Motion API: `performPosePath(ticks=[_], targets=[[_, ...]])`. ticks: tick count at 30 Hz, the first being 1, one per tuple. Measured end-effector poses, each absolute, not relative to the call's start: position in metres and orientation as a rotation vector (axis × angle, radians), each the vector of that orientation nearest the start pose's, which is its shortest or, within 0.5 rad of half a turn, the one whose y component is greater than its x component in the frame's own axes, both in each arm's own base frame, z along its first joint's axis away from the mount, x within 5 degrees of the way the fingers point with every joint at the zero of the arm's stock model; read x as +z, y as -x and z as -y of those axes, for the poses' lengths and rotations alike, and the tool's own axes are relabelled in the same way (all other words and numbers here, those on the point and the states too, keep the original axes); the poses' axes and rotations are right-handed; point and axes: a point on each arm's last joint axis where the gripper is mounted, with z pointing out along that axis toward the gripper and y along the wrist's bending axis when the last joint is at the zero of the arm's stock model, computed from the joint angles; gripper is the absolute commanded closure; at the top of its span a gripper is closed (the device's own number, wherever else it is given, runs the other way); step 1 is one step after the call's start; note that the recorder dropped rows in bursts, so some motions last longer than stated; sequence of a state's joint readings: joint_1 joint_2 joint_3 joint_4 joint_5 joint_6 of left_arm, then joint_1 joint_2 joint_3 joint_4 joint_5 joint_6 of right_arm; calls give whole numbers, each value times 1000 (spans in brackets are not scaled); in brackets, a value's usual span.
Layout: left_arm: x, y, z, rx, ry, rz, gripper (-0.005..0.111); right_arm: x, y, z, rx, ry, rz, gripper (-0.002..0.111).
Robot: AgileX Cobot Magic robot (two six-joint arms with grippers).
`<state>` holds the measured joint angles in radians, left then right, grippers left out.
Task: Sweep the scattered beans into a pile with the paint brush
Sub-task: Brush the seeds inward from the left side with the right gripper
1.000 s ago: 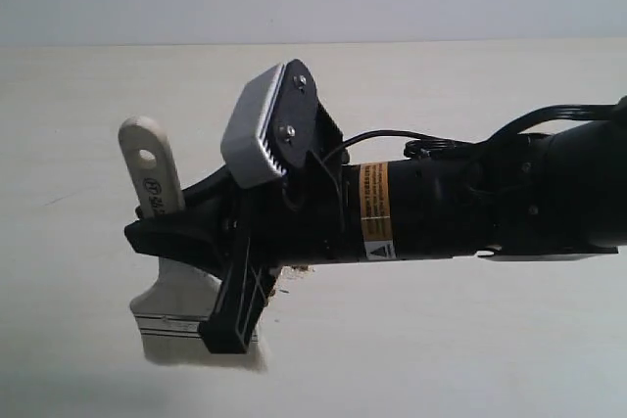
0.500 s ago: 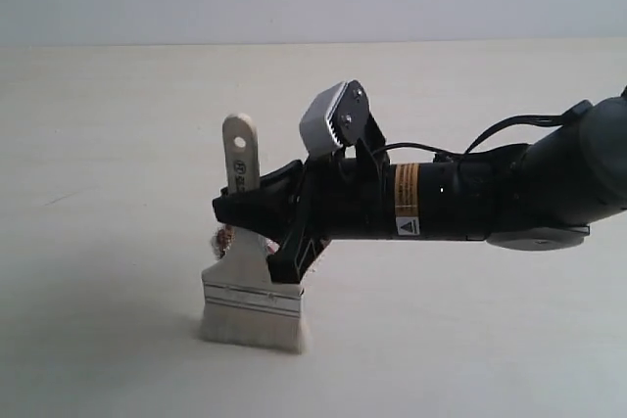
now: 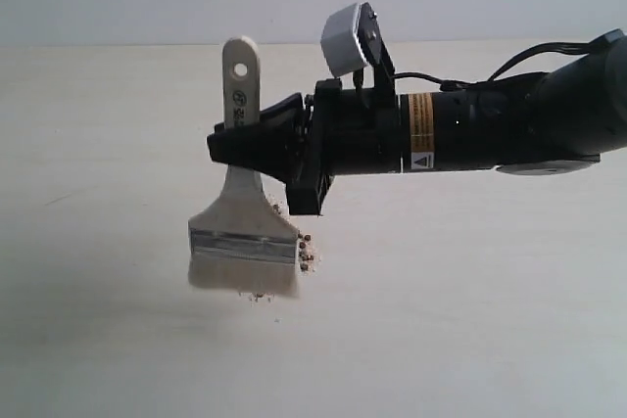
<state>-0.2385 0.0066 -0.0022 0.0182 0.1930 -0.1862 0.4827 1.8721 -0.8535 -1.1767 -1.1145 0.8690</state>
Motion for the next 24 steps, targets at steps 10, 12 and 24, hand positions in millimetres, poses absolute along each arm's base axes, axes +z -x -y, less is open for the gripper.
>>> performPosePath(ticks=[10, 12, 24], targets=[[196, -55, 13, -303, -57, -1689, 107, 160, -240, -221, 1435, 1347, -1639, 108], [196, -55, 13, -303, -57, -1689, 107, 154, -241, -222, 1443, 1340, -1641, 108], [196, -55, 13, -303, -57, -1689, 107, 129, -274, -238, 1391, 1296, -1571, 108]])
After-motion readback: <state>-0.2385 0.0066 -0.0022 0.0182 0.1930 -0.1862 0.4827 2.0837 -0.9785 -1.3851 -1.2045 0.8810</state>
